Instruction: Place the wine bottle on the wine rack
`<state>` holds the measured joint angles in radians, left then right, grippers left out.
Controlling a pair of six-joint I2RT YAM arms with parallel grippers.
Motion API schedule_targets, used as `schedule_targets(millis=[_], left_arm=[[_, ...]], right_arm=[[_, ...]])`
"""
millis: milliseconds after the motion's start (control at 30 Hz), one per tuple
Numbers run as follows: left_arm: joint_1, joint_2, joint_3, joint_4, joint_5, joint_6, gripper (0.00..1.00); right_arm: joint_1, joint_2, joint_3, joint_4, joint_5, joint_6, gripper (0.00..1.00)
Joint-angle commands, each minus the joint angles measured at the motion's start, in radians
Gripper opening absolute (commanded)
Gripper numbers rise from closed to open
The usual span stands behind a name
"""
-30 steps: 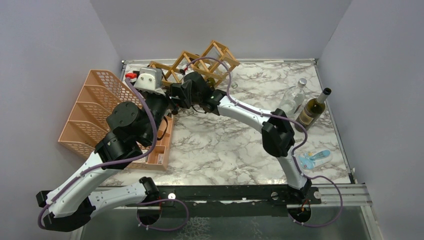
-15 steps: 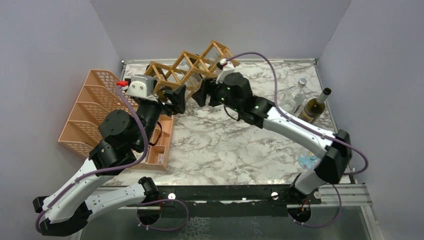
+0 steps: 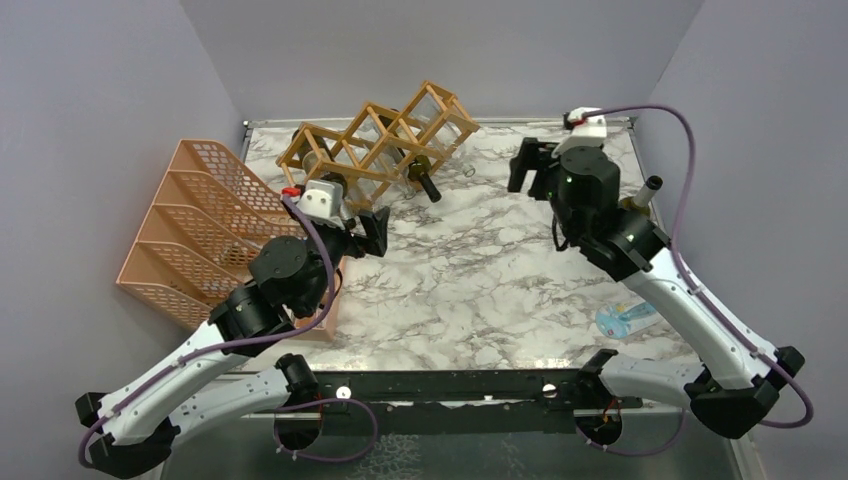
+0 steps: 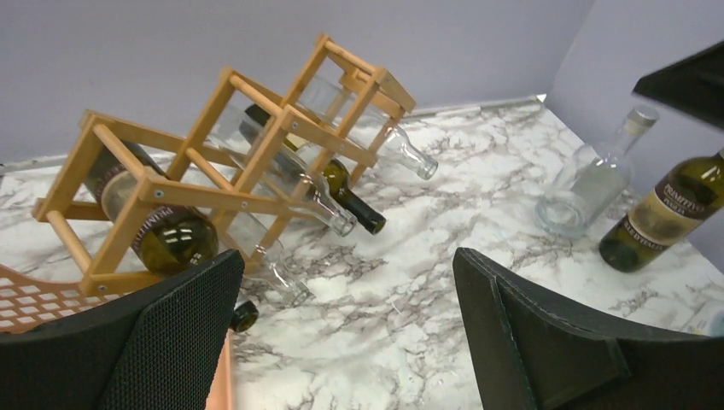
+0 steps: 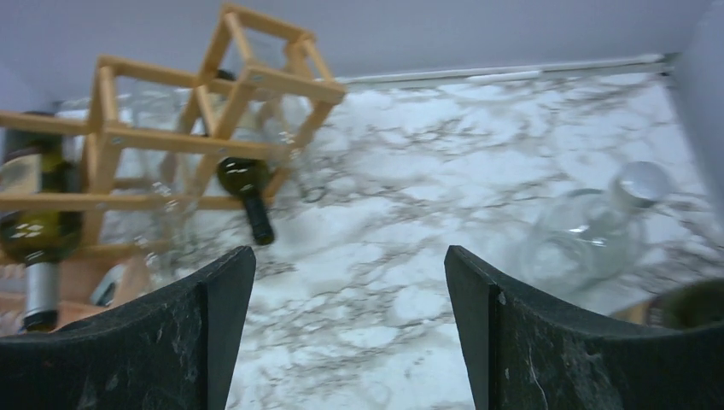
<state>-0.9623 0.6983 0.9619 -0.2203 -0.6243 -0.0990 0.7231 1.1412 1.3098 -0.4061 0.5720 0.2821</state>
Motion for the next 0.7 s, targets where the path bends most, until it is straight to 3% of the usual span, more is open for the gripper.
schedule_targets(millis=[0, 233, 433, 667], left_arm=[[0.0, 0.028, -0.032, 0.034, 0.083, -0.045, 0.99], [0.0, 0.076, -0.052, 0.045, 0.119, -0.077, 0.99], [0.0, 0.09, -0.06, 0.067, 0.145, -0.071, 0.99], [0.001, 0.116, -0.042, 0.067, 0.159, -0.058, 0.99]], right_arm=[[-0.085, -0.031, 0.06, -0.144, 0.151, -0.092, 0.85], [-0.259, -0.021, 0.086, -0.192, 0.23, -0.169, 0.86], [-0.303, 0.005, 0.101, -0.195, 0.28, -0.186, 0.86], [-0.557, 0.032, 0.061, -0.159, 0.147, -0.187, 0.86]])
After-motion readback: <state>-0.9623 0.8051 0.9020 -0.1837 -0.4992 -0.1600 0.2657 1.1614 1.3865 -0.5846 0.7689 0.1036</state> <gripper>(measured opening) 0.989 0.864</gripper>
